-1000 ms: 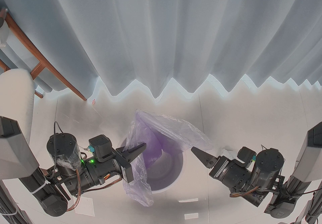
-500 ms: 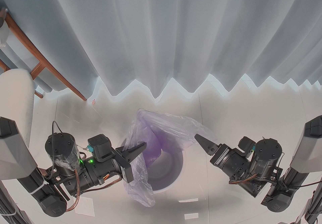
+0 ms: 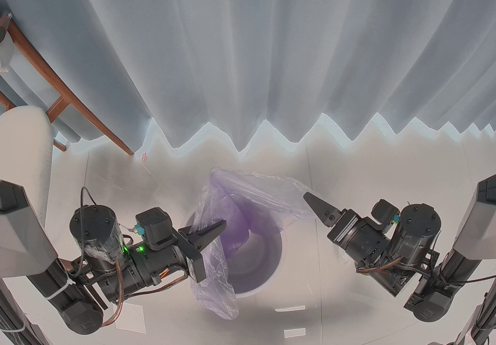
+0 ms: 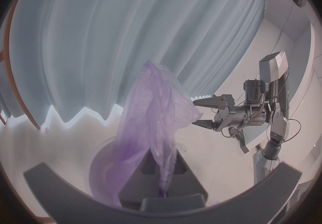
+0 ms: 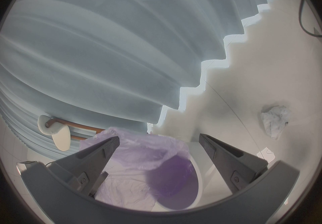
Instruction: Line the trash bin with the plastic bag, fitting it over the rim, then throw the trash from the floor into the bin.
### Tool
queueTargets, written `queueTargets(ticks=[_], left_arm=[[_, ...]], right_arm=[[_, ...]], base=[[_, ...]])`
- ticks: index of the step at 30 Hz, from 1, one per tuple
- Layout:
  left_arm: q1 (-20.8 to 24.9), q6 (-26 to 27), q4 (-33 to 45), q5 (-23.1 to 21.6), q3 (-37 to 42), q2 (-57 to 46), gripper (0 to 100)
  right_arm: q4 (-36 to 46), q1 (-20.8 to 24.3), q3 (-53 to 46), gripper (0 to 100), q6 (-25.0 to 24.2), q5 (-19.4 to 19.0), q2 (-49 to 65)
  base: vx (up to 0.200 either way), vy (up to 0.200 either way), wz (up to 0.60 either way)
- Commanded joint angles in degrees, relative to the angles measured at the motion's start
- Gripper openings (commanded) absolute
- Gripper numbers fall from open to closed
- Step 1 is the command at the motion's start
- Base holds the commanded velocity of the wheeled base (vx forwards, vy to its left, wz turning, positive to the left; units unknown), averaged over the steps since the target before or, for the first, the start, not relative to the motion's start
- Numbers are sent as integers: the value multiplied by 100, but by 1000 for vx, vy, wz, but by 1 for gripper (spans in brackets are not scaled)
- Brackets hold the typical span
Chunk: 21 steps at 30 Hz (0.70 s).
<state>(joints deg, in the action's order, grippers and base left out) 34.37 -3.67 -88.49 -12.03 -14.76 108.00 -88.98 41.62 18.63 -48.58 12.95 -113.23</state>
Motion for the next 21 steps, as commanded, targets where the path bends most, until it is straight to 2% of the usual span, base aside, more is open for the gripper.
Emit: queueTargets(ticks=[1, 14, 21], left_arm=[[0, -11, -1, -1, 0, -7, 0], [-44, -2, -1, -1, -18, -7, 0], [-53, -2, -1, -1, -18, 2, 0]], right_arm=[[-58, -136, 159, 100, 6, -3, -77], [-85, -119, 80, 100, 15, -99, -244], [-93, 268, -35, 100, 24, -91, -200]], base=[[0, 0, 0], [0, 0, 0], [0, 0, 0]])
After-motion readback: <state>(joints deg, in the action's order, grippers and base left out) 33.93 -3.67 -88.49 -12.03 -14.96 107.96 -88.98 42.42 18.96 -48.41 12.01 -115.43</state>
